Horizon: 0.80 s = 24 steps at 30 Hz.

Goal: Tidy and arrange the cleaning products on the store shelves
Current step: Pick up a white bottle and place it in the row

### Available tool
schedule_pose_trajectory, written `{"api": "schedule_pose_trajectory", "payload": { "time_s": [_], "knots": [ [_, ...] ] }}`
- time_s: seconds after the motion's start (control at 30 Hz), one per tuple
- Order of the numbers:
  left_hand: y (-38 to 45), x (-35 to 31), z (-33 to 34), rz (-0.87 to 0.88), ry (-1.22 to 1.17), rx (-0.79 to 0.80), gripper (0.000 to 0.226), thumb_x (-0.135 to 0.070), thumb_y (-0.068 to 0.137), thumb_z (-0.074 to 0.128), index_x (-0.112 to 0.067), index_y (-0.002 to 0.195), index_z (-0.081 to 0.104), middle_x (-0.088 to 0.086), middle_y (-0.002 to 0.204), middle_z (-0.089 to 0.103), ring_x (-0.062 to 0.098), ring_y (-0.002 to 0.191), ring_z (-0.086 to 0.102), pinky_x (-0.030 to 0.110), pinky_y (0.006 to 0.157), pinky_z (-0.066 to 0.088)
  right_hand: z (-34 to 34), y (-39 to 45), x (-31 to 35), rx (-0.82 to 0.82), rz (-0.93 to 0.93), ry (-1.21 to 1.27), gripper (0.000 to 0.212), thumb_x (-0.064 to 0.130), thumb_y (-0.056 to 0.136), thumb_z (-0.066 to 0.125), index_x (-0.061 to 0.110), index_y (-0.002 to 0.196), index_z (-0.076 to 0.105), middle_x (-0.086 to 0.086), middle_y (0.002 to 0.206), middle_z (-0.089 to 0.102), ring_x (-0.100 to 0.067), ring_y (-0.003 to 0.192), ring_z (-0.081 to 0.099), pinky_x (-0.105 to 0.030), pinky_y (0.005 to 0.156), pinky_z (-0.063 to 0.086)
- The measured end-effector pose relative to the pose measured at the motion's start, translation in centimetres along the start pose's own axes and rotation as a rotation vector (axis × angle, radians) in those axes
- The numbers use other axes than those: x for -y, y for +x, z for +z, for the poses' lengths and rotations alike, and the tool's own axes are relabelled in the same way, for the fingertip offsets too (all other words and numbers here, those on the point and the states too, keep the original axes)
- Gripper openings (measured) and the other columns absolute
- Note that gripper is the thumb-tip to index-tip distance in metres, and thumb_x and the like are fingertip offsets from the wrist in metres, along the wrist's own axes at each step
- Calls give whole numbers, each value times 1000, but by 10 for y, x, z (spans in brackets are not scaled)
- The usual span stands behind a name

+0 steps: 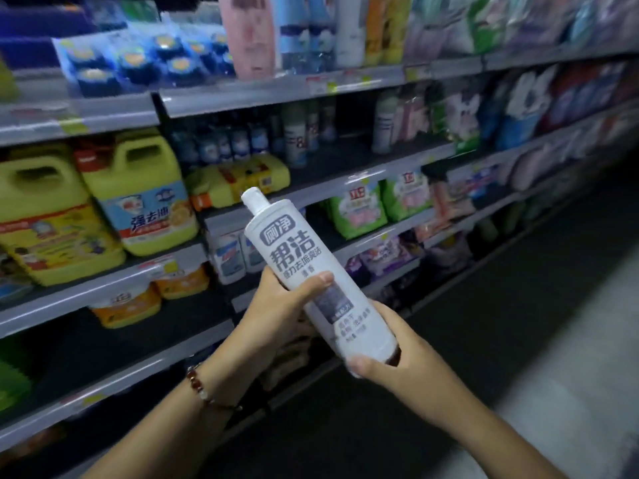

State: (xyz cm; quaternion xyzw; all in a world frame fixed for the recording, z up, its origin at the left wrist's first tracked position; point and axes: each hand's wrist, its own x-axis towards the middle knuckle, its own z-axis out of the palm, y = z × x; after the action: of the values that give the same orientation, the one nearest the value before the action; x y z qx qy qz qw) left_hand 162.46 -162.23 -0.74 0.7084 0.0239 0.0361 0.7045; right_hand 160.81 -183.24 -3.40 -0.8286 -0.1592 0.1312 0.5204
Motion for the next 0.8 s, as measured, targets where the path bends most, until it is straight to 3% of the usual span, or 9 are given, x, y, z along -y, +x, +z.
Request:
{"api": "schedule_pose_trajectory", "payload": {
  "time_s": [0.13,0.27,0.37,0.53,0.67,0.8],
  "knots": [
    [28,-46,15,111,71,-9,35,-19,90,75,-21,119,57,2,109,77,23,98,76,46,75,64,-36,36,16,-21,-82,-57,73,42,79,80,57,138,39,26,124,63,7,110,61,-31,96,54],
    [56,-101,9,276,138,-64,38,-14,85,80,-24,113,57,-5,98,77,15,89,77,31,62,62,-61,79,54,13,-222,-65,72,49,79,81,62,135,38,26,121,65,7,108,63,-27,93,55],
    [77,-138,-5,392,214,-99,34,-15,84,80,-20,111,60,-2,97,78,16,86,77,29,62,61,-74,113,91,48,-344,-66,67,50,81,81,61,134,40,24,122,65,4,109,64,-29,92,57],
    [123,-188,-31,505,269,-164,49,-26,75,84,-17,116,59,-3,98,78,16,86,77,27,61,61,-91,182,142,43,-462,-150,65,53,78,81,55,131,44,21,123,65,-3,112,63,-41,96,56],
    [162,-213,-51,539,303,-224,74,-36,64,94,-17,125,57,2,104,78,23,91,77,45,69,64,-110,232,172,70,-500,-181,59,57,82,75,47,135,49,18,126,64,-2,111,64,-39,98,55],
    [197,-220,-68,536,260,-206,70,-28,71,88,-15,131,54,5,109,77,25,94,77,48,71,64,-144,264,198,16,-409,-197,99,86,69,53,36,152,34,13,143,52,-10,124,56,-42,106,49]
  ]
}}
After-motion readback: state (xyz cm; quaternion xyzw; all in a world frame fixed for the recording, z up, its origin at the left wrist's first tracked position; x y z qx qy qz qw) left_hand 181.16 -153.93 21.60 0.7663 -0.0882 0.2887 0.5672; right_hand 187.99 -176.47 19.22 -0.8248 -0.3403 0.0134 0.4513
